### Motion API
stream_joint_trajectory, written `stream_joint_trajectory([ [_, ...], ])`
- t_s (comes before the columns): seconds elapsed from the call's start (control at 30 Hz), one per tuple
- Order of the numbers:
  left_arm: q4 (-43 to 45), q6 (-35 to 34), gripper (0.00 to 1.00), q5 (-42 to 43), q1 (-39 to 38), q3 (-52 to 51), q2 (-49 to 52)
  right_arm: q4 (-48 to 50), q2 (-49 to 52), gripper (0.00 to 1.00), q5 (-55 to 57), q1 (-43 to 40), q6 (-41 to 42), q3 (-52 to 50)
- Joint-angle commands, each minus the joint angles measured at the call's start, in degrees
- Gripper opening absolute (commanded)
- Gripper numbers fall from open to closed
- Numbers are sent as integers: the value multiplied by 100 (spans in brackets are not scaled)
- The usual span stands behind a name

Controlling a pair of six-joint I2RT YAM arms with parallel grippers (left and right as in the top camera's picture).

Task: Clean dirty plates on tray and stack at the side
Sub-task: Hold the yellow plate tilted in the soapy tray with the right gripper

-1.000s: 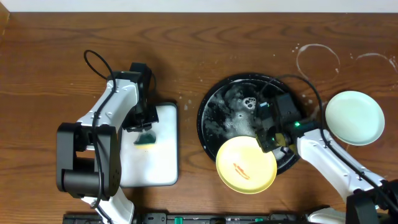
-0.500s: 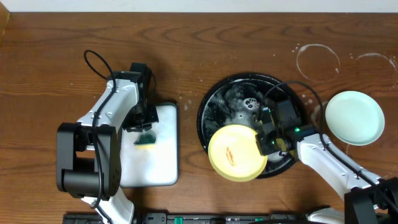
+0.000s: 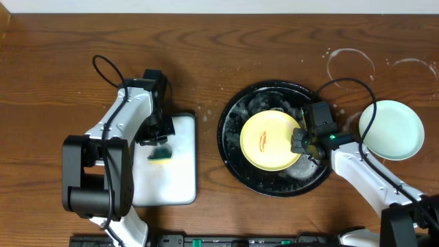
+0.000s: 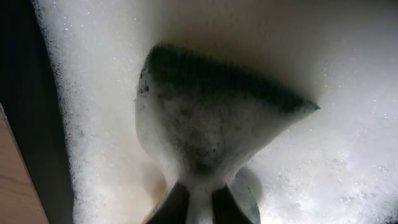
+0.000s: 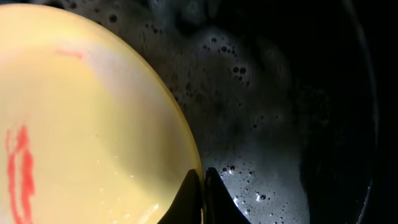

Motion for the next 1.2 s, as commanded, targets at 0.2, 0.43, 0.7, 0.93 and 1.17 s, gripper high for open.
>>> stream_joint_trajectory([
  [0.2, -55, 37, 8, -9, -11, -52, -44, 378, 382, 10, -190, -20, -1700, 90],
  [0.43, -55, 35, 8, -9, -11, -52, -44, 522, 525, 21, -330, -155, -2103, 90],
  [0.7, -57, 35, 8, -7, -13, -52, -44, 439, 533, 11, -1617, -892, -1425, 92],
  [0.93, -59, 35, 8, -7, -13, -52, -44, 245, 544, 1, -1738, -1069, -1285, 92],
  [1.17, -345, 37, 8, -11, -11, -52, -44, 315, 549, 1, -1228, -1069, -1285, 92],
])
